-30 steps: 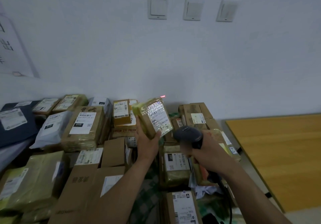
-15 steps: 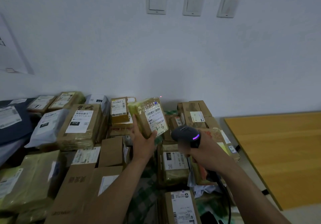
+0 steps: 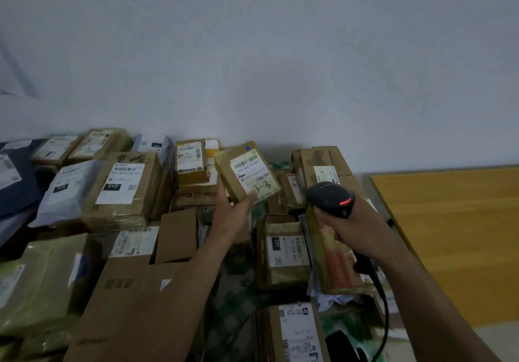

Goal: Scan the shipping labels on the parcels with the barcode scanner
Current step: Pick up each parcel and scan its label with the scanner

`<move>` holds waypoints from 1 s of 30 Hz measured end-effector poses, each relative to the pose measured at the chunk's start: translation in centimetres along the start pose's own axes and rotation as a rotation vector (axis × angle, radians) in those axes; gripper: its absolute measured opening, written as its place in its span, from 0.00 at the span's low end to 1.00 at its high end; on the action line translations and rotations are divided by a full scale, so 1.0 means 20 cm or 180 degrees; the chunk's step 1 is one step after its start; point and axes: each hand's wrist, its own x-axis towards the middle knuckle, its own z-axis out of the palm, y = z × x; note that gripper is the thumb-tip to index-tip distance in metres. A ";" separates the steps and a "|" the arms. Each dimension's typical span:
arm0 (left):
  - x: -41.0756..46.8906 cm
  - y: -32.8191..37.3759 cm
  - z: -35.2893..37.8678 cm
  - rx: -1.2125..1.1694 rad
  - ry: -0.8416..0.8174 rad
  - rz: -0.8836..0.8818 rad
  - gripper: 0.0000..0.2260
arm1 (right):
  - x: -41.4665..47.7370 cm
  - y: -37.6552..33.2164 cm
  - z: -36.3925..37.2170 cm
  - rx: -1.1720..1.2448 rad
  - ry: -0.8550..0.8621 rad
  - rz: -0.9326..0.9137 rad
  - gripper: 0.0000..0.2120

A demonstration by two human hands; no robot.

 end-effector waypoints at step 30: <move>0.07 -0.33 0.06 0.1334 0.0314 -0.0763 0.33 | 0.11 -0.03 0.30 0.0012 -0.0712 0.0168 0.12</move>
